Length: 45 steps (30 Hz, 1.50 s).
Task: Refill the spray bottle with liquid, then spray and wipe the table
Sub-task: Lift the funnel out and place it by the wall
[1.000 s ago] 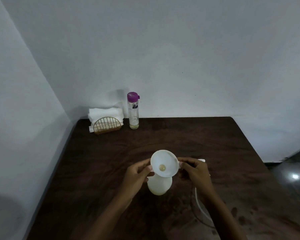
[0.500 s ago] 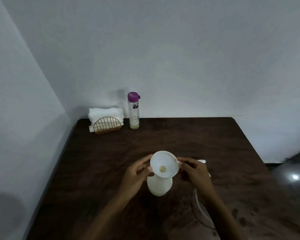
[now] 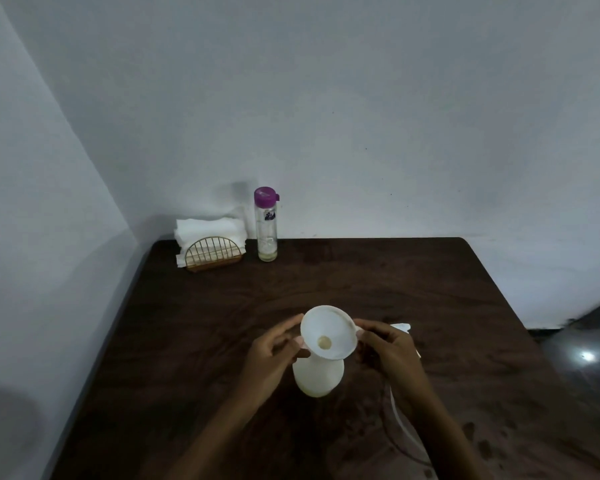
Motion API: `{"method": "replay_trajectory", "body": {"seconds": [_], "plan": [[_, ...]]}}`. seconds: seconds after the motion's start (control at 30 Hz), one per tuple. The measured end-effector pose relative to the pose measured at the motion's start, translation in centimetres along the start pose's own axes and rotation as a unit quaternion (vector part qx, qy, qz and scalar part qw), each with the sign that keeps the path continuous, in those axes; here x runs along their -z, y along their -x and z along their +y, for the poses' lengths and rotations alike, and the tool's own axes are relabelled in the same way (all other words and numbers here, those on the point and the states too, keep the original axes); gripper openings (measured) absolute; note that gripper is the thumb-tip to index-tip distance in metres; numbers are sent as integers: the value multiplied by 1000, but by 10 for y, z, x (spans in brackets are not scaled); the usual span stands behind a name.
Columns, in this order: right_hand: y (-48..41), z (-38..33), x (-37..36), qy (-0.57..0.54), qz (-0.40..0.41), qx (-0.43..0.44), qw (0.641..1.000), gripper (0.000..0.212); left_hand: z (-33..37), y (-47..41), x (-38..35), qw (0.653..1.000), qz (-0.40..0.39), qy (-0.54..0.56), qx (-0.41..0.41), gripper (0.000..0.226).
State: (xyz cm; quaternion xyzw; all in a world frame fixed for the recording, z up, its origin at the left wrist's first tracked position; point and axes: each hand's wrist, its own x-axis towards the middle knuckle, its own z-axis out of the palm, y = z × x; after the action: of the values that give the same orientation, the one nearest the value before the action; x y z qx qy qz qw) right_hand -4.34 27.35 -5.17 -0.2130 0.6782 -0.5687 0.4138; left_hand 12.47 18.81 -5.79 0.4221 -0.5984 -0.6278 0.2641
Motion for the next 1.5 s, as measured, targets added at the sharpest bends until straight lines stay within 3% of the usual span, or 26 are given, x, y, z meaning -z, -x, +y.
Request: {"method": "replay_trajectory", "body": {"seconds": [0.4,0.67,0.87,1.03,1.17,1.37,1.5], "plan": [[-3,-6,2,-24,-9,-14,1000,17,13,1,0,1000,6,-4,-22,26],[-15,-46,-1,-89,-40,25,995,17,43,-14,15,997,2,-14,-71,20],[-51,-67,-9,38,-37,120,991,21,58,-50,23,993,3,-72,-94,24],[-130,-59,-32,211,15,206,956,17,44,-119,24,978,56,-167,-112,27],[-189,-36,-52,267,42,179,946,17,23,-171,19,976,48,-205,-53,37],[-240,-5,-75,271,63,125,952,11,-8,-217,10,979,45,-197,7,42],[-261,9,-87,267,63,106,956,18,-19,-236,6,980,65,-183,50,51]]}}
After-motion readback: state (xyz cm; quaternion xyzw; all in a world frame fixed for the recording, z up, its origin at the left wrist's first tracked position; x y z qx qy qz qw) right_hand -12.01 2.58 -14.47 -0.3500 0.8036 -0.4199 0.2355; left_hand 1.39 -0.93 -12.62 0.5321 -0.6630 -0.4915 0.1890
